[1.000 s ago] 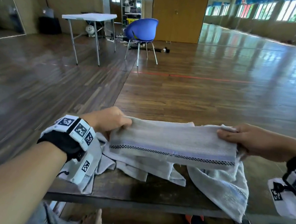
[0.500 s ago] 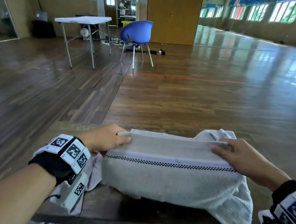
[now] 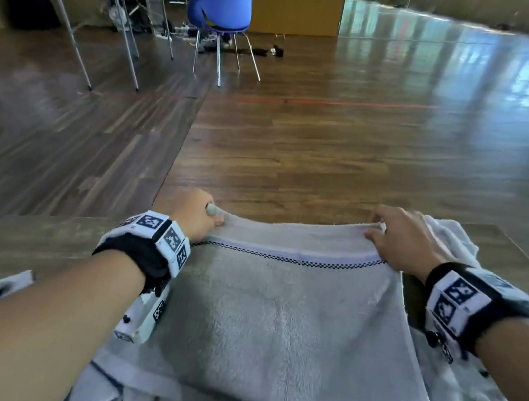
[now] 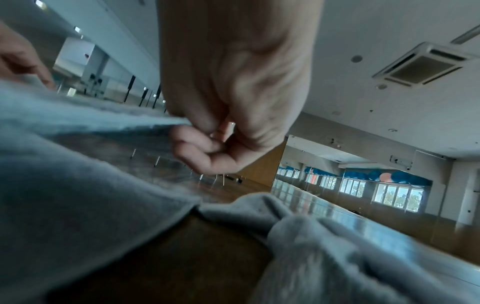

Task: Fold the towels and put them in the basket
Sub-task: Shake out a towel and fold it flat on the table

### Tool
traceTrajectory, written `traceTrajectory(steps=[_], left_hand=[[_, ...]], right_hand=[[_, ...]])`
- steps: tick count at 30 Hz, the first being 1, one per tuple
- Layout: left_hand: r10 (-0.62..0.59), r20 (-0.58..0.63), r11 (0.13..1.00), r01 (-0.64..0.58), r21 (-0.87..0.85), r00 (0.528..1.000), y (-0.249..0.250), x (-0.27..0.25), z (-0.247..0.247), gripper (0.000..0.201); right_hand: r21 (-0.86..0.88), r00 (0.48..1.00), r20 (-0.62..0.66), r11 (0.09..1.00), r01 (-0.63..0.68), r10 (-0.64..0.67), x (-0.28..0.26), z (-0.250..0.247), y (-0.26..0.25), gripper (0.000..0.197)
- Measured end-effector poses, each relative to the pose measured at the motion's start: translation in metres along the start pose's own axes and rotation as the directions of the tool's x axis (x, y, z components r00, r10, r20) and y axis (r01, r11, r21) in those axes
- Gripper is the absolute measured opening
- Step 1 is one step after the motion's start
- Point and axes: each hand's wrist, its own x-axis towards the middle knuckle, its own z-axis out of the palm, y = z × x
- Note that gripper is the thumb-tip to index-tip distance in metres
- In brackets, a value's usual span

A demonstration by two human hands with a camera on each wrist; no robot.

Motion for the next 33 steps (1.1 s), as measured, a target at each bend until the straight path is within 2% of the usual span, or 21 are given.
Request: traceTrajectory(steps=[4,6,8,11,14,16,18,20,22,24,25,26,27,28,29,30,33], left_hand=[[0.051,0.111,0.997,-0.058,0.057,0.993,-0.009,0.009,0.025,0.018],[0.045,0.114,0.995,-0.054,0.08,0.992,-0.011,0.008,0.03,0.023],[0.041,0.114,0.996,-0.05,0.074,0.993,-0.011,0.005,0.029,0.024],[0.072,0.056,0.995,-0.076,0.071,0.996,-0.007,-0.003,0.021,0.021],[0.093,-0.077,0.994,-0.088,0.059,0.993,-0.007,-0.015,0.004,0.024],[0.115,-0.107,0.993,-0.112,0.038,0.988,-0.006,-0.027,-0.013,0.028],[0.109,-0.066,0.994,-0.11,-0.002,0.992,-0.006,-0.044,-0.03,0.023],[0.103,-0.012,0.994,-0.103,0.028,0.995,-0.009,-0.062,-0.043,0.023],[0.078,0.147,0.984,-0.099,0.145,0.986,-0.01,-0.082,-0.056,0.005],[0.046,0.32,0.944,-0.145,0.296,0.946,-0.008,-0.102,-0.063,0.015],[0.074,0.324,0.93,-0.183,0.32,0.943,-0.005,-0.11,-0.064,0.016],[0.143,0.261,0.929,-0.221,0.297,0.955,0.0,-0.117,-0.063,0.013],[0.232,0.144,0.94,-0.26,0.22,0.962,0.006,-0.125,-0.061,0.008],[0.317,-0.001,0.944,-0.315,0.1,0.948,0.013,-0.133,-0.056,0.007],[0.384,-0.12,0.92,-0.39,-0.029,0.915,0.02,-0.141,-0.05,0.011],[0.437,-0.185,0.877,-0.462,-0.129,0.88,0.029,-0.148,-0.043,0.015],[0.552,-0.189,0.771,-0.584,-0.255,0.812,0.051,-0.162,-0.02,0.023]], right_hand=[[-0.154,0.988,0.149,0.986,0.062,-0.039,-0.002,0.022,0.004,0.015],[-0.166,0.987,0.155,0.984,0.065,-0.039,-0.006,0.026,0.005,0.013],[-0.168,0.992,0.121,0.983,0.068,-0.048,-0.011,0.024,0.003,0.014],[-0.181,0.989,-0.003,0.973,0.145,-0.148,-0.017,0.013,-0.004,0.009],[-0.039,0.976,-0.123,0.983,0.177,-0.181,-0.028,-0.006,-0.017,0.007],[0.072,0.964,-0.169,0.973,0.219,-0.205,-0.038,-0.021,-0.026,0.012],[0.141,0.942,-0.216,0.946,0.291,-0.257,-0.05,-0.037,-0.038,0.016],[0.186,0.909,-0.285,0.913,0.363,-0.303,-0.065,-0.055,-0.053,0.018],[0.273,0.881,-0.349,0.864,0.423,-0.321,-0.084,-0.07,-0.068,0.02],[0.4,0.874,-0.364,0.793,0.46,-0.323,-0.107,-0.076,-0.082,0.024],[0.446,0.874,-0.357,0.762,0.469,-0.329,-0.119,-0.075,-0.087,0.027],[0.476,0.876,-0.344,0.741,0.474,-0.339,-0.13,-0.072,-0.091,0.03],[0.492,0.879,-0.328,0.732,0.471,-0.346,-0.14,-0.067,-0.093,0.031],[0.503,0.886,-0.313,0.731,0.461,-0.342,-0.148,-0.06,-0.095,0.032],[0.517,0.893,-0.305,0.731,0.446,-0.329,-0.154,-0.053,-0.095,0.031],[0.542,0.903,-0.304,0.724,0.427,-0.305,-0.158,-0.044,-0.095,0.031],[0.613,0.922,-0.315,0.693,0.38,-0.228,-0.166,-0.024,-0.1,0.029]])
